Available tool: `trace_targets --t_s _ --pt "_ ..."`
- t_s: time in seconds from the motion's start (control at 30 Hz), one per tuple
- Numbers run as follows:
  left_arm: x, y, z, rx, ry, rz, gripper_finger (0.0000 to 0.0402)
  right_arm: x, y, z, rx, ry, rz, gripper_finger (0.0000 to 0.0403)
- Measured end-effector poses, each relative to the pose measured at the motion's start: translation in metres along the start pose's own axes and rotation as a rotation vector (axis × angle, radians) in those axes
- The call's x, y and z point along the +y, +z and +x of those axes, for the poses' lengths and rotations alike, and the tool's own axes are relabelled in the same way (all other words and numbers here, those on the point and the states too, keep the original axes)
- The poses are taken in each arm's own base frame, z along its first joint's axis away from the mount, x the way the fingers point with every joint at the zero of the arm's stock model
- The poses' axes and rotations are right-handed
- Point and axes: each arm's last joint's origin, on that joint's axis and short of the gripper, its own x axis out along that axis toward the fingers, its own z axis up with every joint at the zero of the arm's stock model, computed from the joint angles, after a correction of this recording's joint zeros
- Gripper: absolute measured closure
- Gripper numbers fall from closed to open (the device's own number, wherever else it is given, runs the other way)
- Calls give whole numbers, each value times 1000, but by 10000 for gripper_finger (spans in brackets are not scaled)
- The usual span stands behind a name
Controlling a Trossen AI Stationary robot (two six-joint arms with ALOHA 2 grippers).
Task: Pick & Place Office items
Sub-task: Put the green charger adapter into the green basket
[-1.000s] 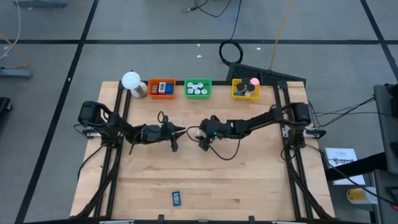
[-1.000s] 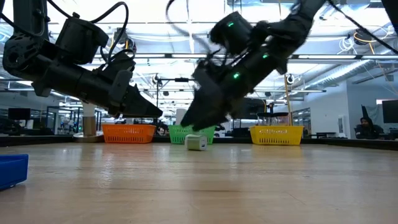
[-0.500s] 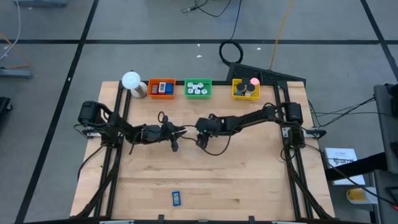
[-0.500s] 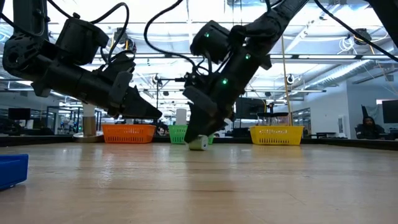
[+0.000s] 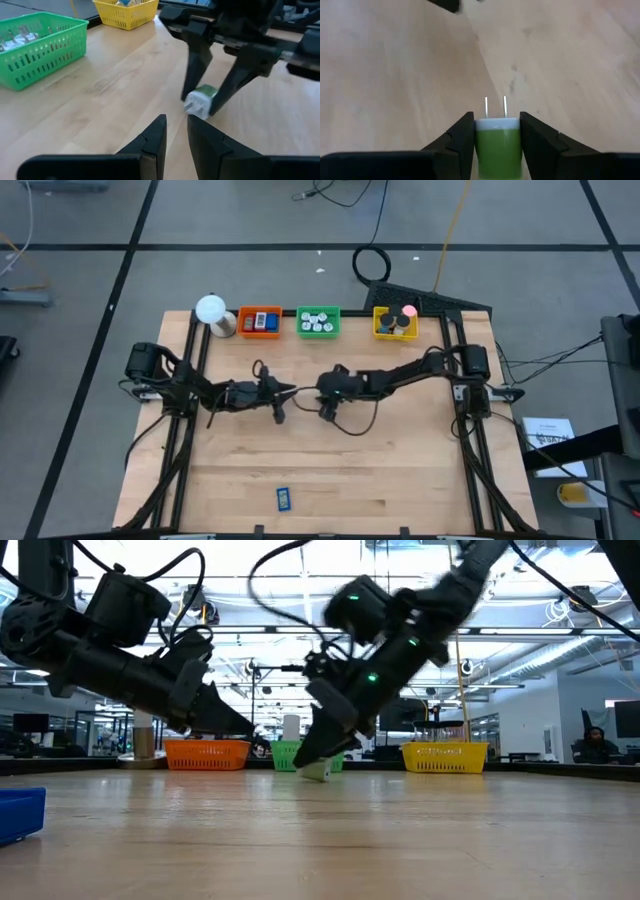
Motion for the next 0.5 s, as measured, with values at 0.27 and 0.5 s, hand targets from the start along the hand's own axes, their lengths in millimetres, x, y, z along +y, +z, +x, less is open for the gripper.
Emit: trace_targets --t_s 0.27,0.5 --pt "-1 2 1 -10 -14 -10 325 -2 -24 -23 -481 168 15 282" --pt "-5 7 6 -25 -57 -3 325 -2 -26 -17 -542 175 -39 281"
